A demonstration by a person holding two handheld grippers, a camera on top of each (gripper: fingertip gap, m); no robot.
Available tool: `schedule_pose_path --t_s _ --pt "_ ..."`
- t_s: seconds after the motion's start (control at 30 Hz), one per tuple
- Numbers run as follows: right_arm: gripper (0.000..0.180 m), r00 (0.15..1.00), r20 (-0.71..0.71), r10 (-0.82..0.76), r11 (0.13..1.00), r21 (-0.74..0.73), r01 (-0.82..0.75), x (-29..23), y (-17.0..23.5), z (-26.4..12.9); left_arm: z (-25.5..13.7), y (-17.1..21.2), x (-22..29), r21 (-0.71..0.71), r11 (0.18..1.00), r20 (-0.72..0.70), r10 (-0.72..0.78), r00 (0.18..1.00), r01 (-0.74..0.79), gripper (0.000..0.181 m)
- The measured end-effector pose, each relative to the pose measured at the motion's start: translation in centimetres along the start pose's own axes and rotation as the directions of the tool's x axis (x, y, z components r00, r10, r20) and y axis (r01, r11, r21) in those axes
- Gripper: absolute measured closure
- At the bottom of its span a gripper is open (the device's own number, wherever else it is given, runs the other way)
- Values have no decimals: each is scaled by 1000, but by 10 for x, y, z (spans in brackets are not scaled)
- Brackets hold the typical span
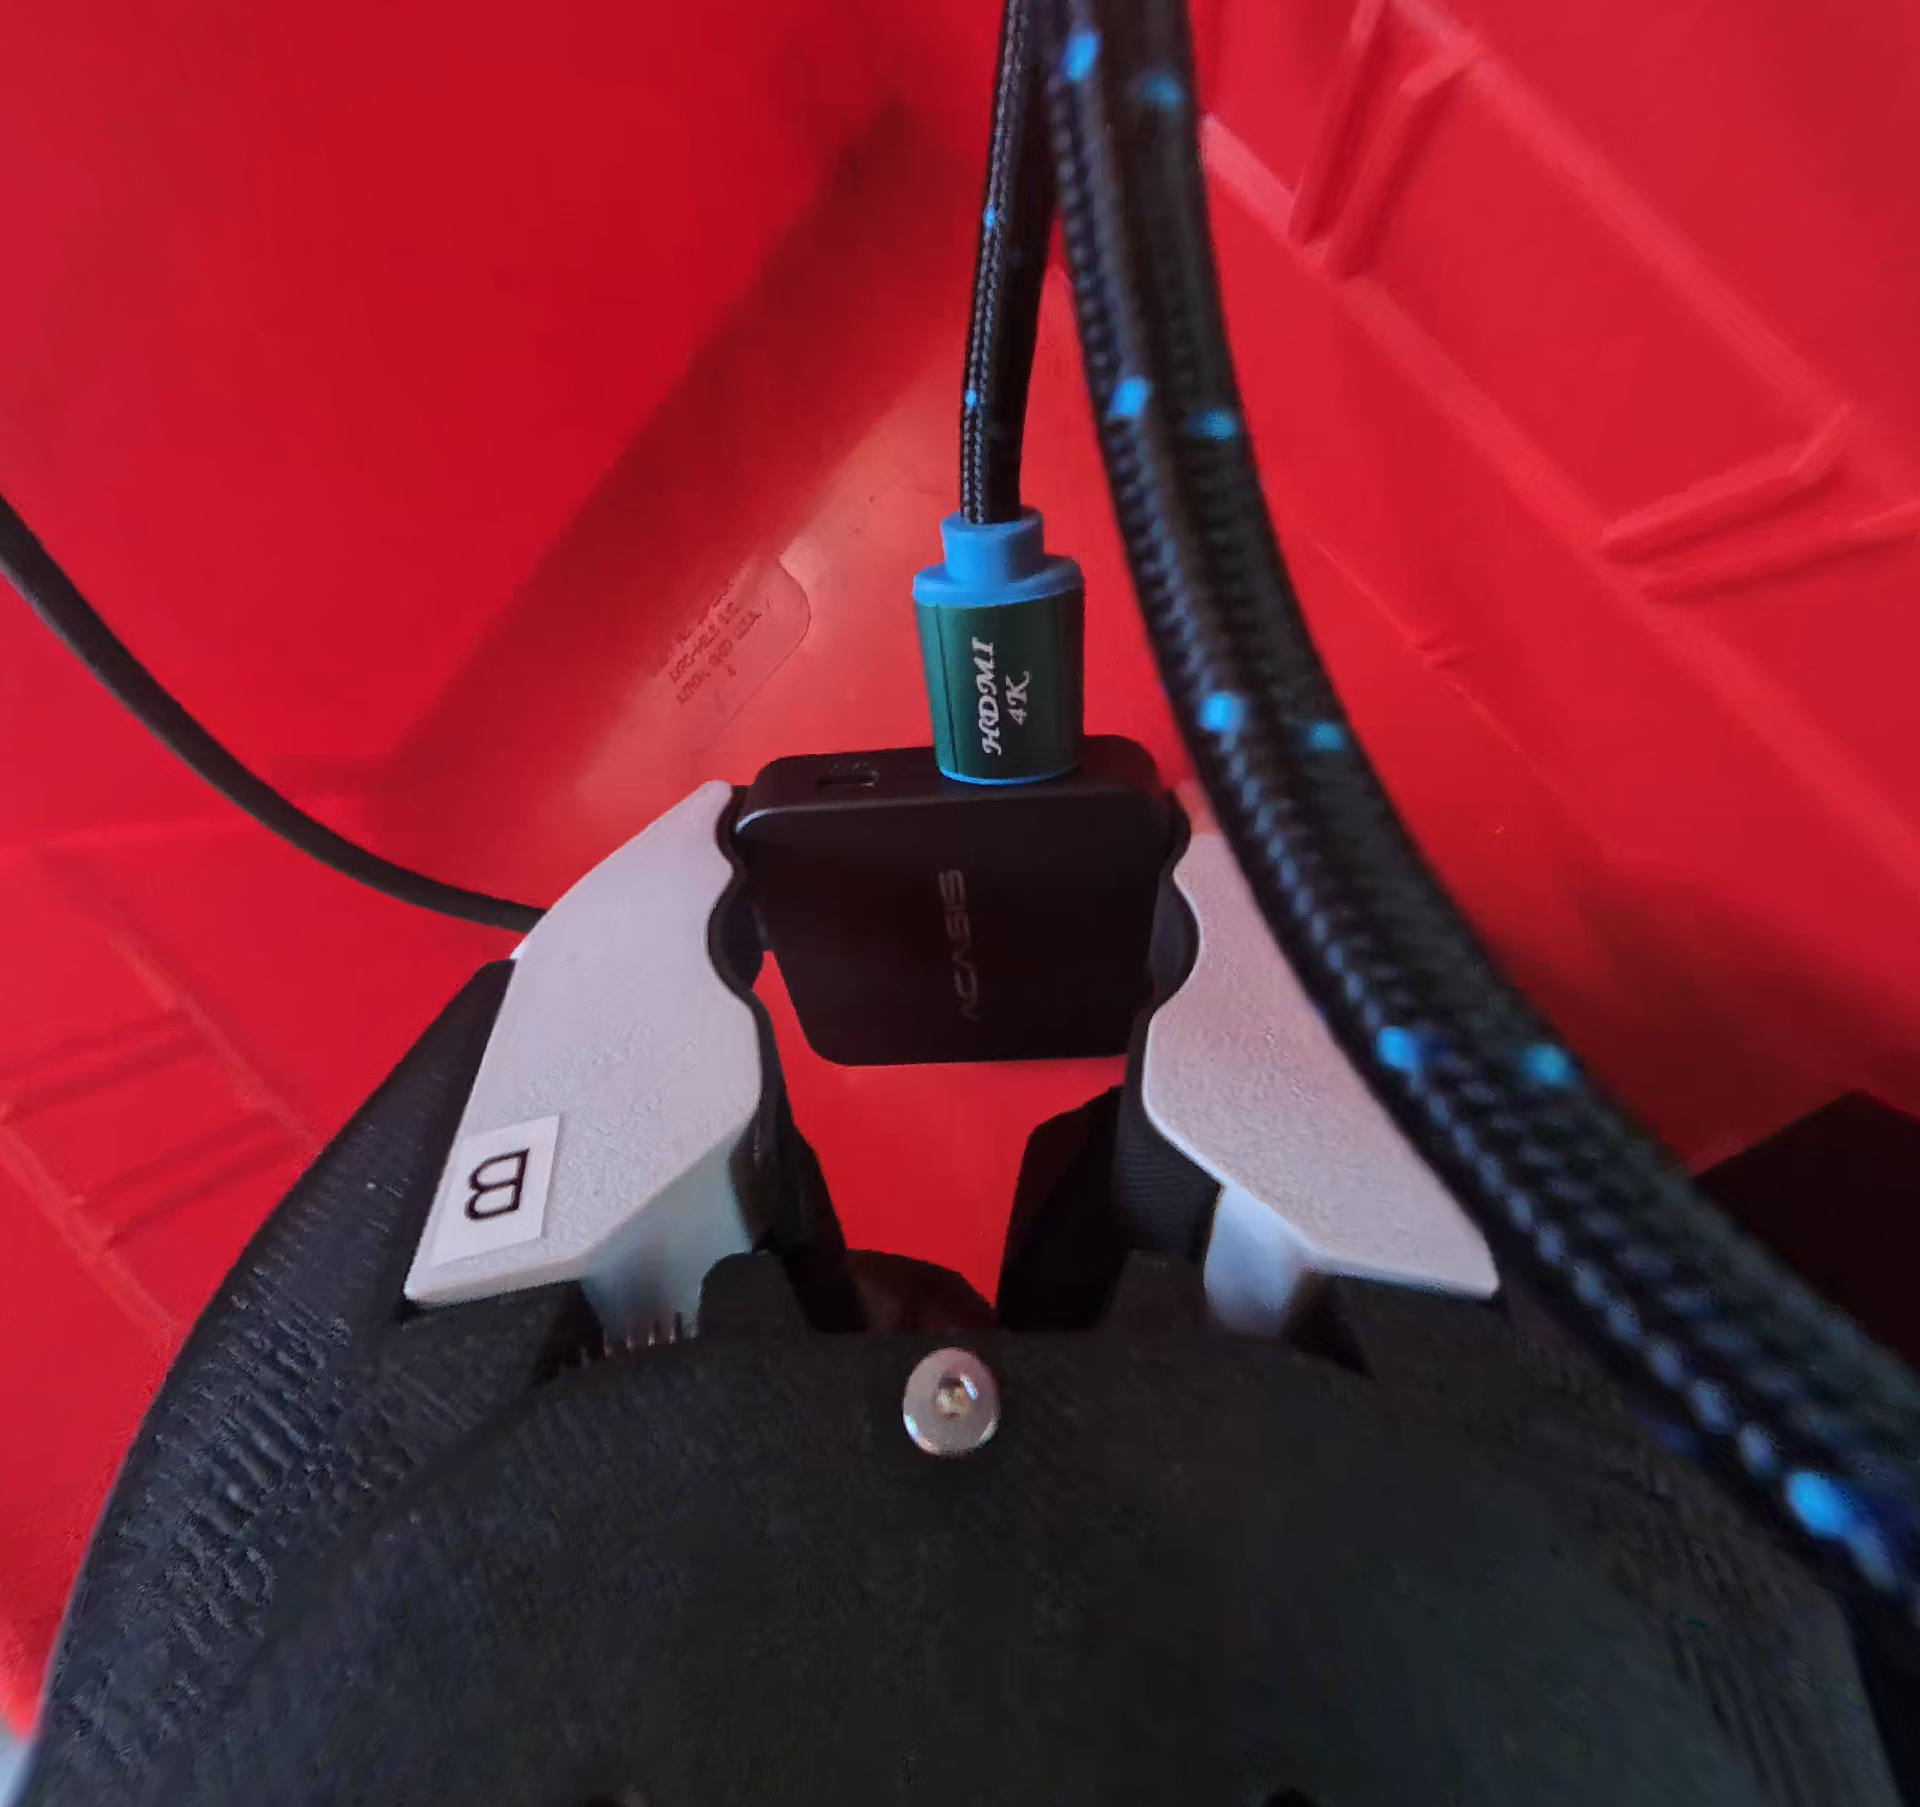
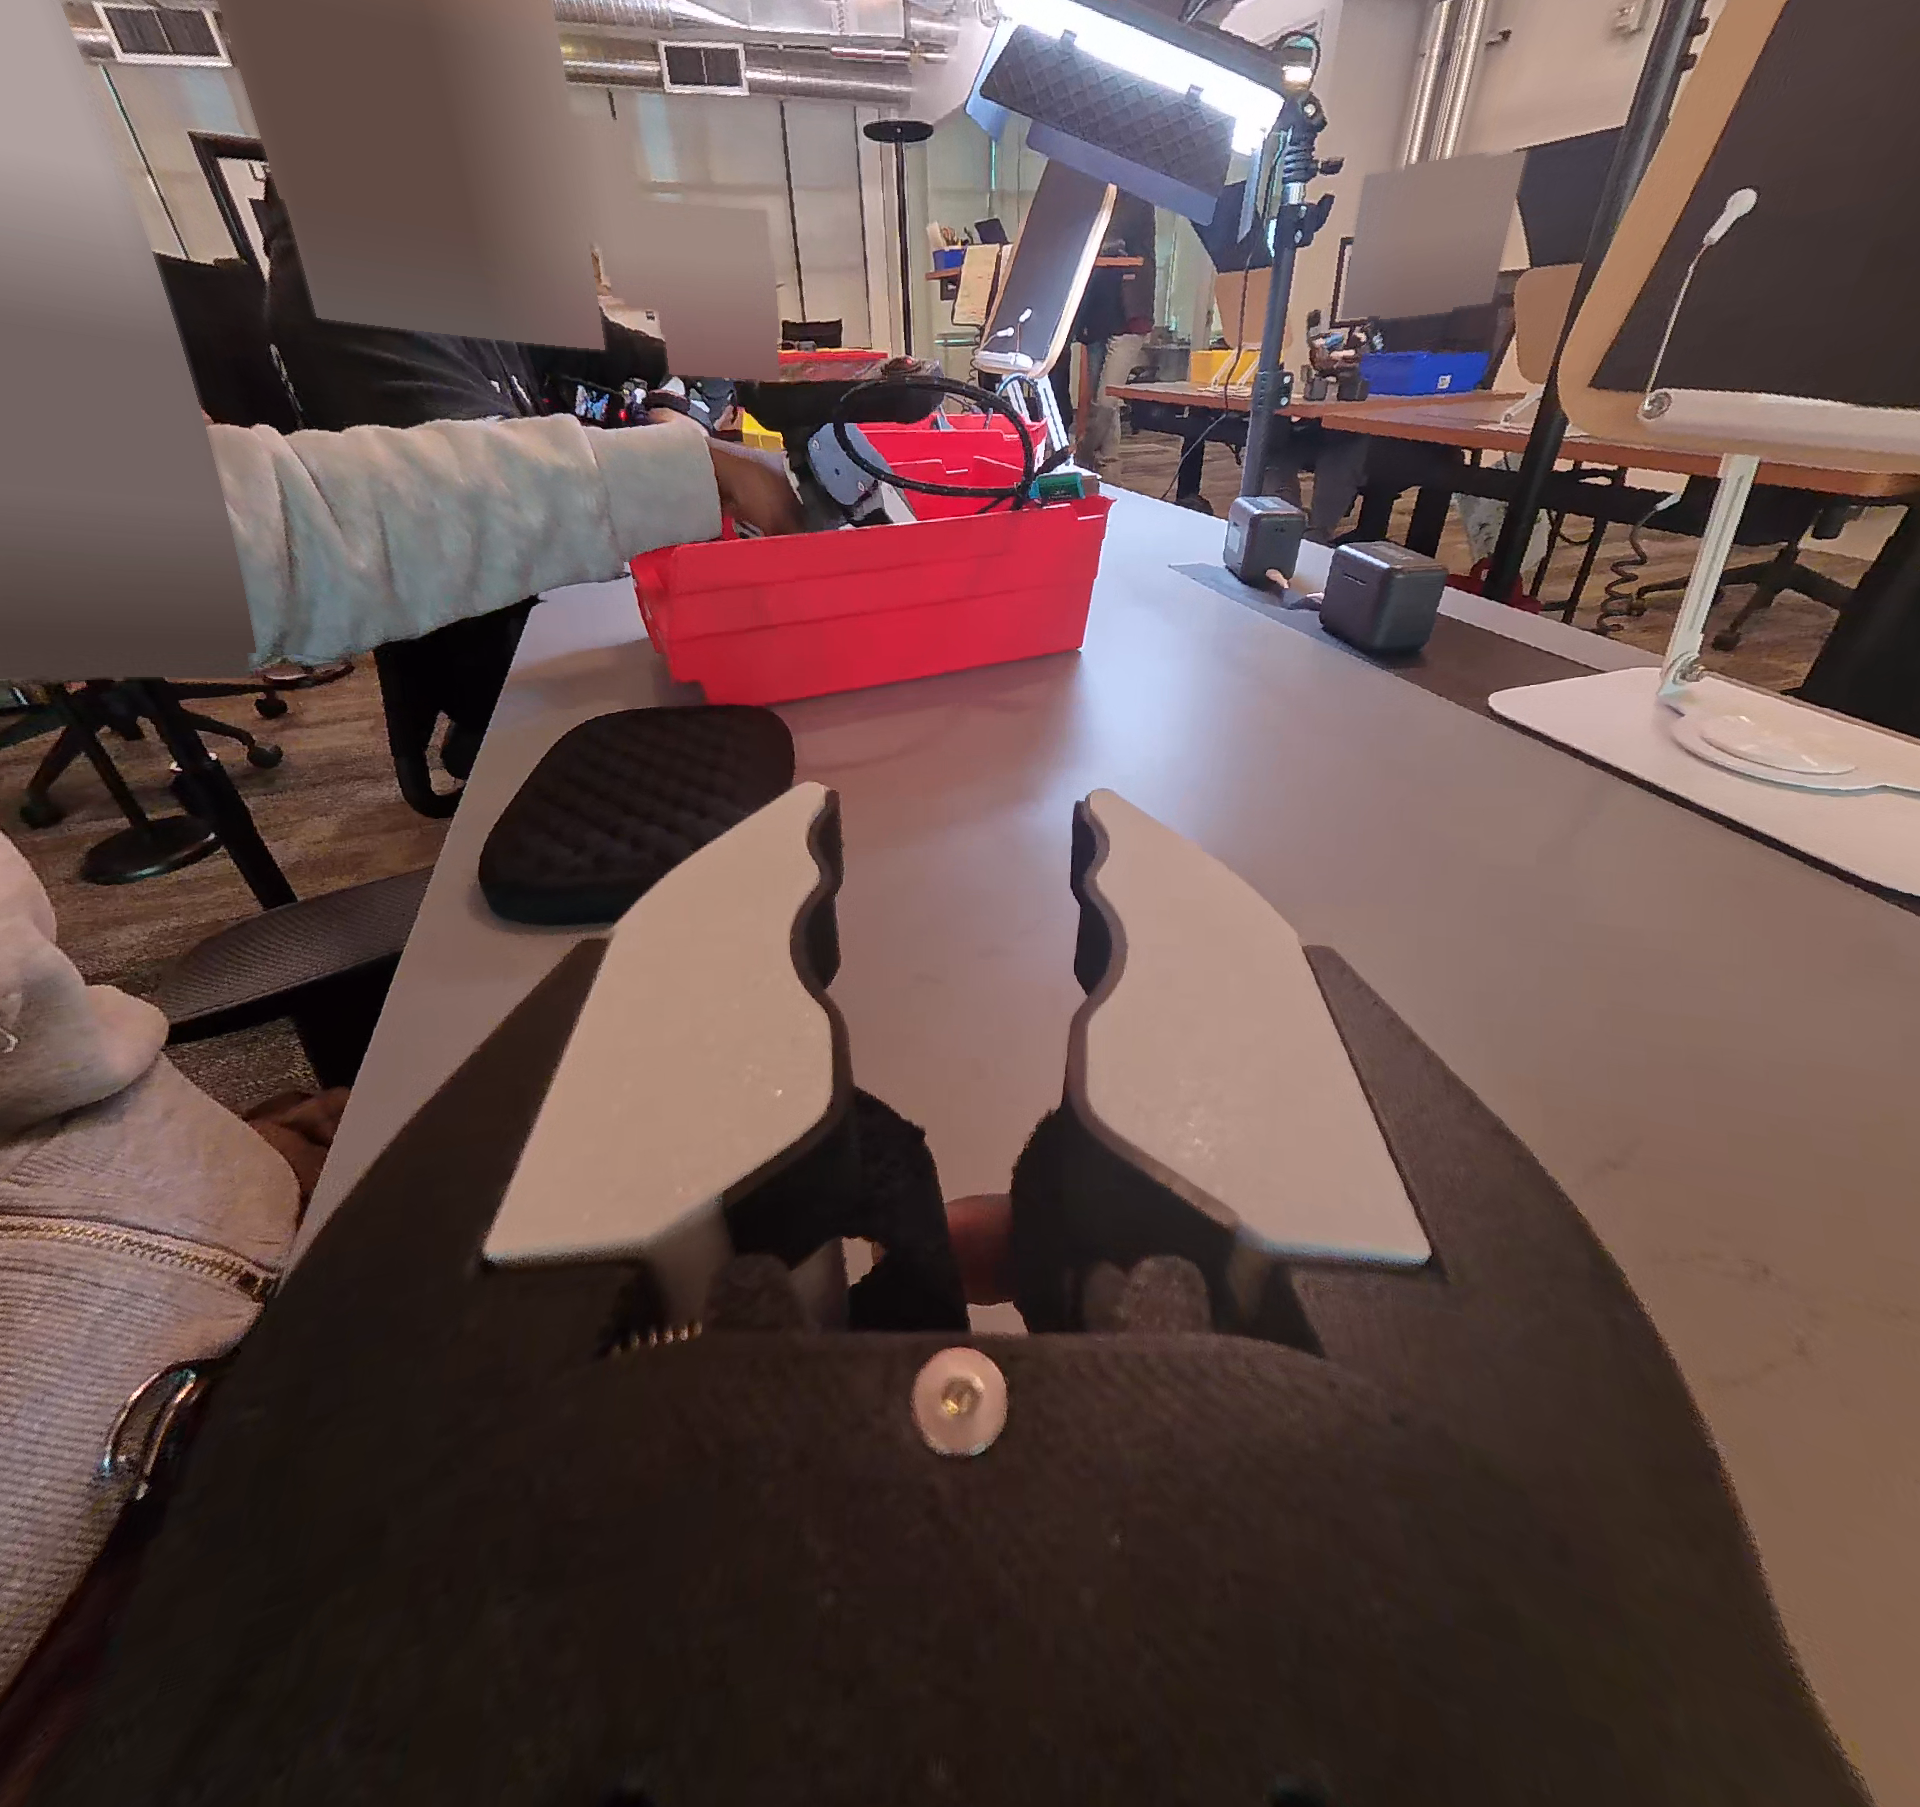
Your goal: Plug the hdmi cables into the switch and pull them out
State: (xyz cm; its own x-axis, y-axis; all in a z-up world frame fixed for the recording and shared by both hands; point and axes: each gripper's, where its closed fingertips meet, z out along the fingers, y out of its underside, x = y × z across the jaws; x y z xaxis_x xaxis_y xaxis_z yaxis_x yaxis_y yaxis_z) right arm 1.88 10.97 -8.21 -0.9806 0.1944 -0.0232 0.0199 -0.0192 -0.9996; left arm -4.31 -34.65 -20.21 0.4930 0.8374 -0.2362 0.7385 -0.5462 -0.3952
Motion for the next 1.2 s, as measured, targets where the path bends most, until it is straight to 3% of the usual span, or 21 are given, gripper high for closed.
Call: schedule_pose_path --t_s 0.03,0.23,0.47,0.63,0.77,0.87,0.97,1.1,1.2 --pt "138 1000 -3 -6 1000 -2 6 0 0 0 0 0 0 9 1000 -1 -8 1000 8 109" --pt "140 1000 -19 -18 1000 -18 18 2 3 0 -19 -4 -14 91 995 175 9 985 -26 109" --pt "142 999 -33 -32 999 -45 31 4 8 2 -116 -39 -33 372 926 444 -123 888 -58 110" --pt "142 998 -43 -42 997 -73 39 5 13 4 -187 -70 -3 559 809 559 -206 803 -181 109" --pt "145 997 -41 -69 992 -108 64 1 18 13 -220 -101 63 730 642 500 -269 824 -233 109" --pt "145 999 11 -33 997 -75 34 -17 7 33 -222 -122 119 832 516 393 -292 872 -203 110" --pt "144 998 64 9 1000 -13 -9 -37 -18 61 -208 -139 170 881 444 306 -277 911 -161 110" --pt "144 993 114 -15 999 49 10 -59 -45 103 -174 -150 217 879 456 270 -234 934 -140 110" --pt "141 993 114 -17 999 42 12 -66 -42 132 -150 -153 241 870 479 230 -188 955 -116 107"
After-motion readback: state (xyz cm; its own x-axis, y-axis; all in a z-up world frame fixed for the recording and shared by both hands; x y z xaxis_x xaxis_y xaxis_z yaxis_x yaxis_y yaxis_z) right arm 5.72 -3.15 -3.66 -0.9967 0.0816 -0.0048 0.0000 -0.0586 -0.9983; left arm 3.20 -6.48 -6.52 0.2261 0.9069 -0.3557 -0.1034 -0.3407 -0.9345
